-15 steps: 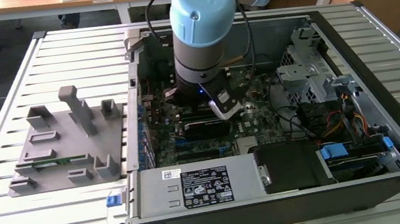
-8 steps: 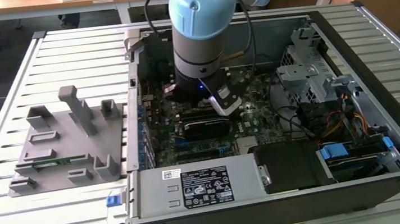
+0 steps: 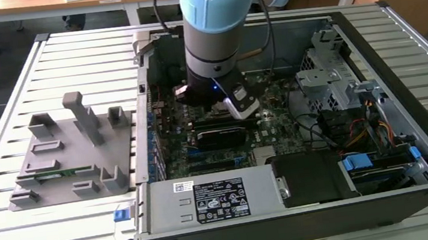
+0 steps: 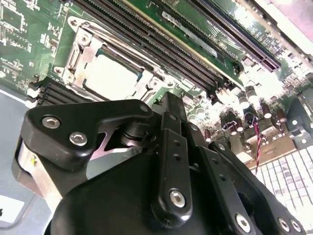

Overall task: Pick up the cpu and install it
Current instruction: 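Install the second cpu locking lever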

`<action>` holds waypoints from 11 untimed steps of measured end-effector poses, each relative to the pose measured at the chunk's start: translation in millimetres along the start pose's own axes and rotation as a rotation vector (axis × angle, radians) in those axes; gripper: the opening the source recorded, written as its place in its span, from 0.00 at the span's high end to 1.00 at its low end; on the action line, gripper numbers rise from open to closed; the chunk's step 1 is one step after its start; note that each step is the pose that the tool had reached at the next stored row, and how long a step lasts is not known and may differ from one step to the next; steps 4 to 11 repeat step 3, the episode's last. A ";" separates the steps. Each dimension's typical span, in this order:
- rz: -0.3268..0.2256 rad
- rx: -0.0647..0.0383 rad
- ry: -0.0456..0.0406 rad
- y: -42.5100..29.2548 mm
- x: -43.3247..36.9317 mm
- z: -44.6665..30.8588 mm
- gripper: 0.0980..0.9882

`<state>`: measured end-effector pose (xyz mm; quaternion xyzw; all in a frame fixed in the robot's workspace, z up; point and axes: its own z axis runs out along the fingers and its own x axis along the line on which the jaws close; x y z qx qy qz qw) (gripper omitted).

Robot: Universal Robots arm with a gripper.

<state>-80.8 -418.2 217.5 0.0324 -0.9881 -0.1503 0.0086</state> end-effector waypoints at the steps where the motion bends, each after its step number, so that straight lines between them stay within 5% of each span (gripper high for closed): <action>1: 0.000 0.000 0.0000 0.3 0.0 -1.0 0.99; 11: 0.000 0.000 -0.0001 0.6 0.0 -1.9 0.99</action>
